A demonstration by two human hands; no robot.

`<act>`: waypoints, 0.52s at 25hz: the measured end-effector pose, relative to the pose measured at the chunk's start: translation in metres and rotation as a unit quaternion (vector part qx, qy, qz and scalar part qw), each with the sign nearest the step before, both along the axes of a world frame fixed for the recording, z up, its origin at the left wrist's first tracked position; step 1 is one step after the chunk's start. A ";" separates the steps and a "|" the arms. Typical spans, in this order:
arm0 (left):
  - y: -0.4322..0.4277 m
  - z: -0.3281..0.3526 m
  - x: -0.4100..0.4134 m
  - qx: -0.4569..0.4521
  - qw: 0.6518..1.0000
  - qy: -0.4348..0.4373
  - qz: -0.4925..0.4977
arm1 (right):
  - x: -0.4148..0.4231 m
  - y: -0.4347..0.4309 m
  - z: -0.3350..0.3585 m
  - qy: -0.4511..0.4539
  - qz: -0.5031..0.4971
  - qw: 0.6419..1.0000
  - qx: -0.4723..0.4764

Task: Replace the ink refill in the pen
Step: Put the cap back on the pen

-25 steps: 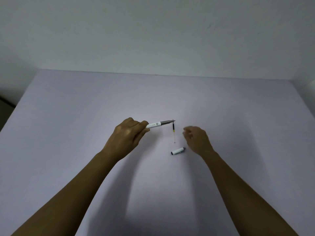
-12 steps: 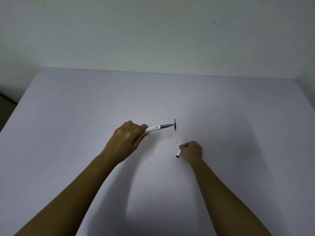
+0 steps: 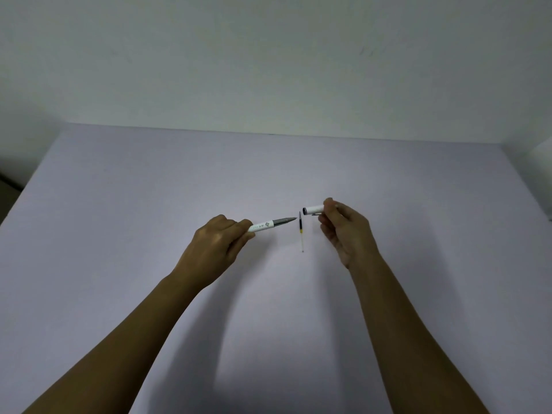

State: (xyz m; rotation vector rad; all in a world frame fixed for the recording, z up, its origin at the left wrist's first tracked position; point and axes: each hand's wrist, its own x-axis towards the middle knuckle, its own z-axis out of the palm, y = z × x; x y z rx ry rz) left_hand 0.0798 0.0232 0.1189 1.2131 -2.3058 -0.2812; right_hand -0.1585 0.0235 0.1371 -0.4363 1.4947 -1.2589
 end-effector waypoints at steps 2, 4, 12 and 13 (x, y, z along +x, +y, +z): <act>0.000 0.002 -0.002 -0.001 1.000 0.003 0.003 | 0.004 0.000 0.005 -0.009 0.010 1.000 -0.005; 0.000 0.004 -0.002 -0.004 1.000 0.004 0.007 | 0.008 0.001 0.007 -0.010 0.019 1.000 -0.007; -0.001 0.004 -0.004 -0.012 1.000 0.017 0.007 | 0.018 0.001 0.007 -0.014 0.054 0.998 -0.015; -0.001 0.005 -0.007 -0.014 1.000 0.017 0.007 | 0.021 0.001 0.007 -0.011 0.064 0.998 -0.016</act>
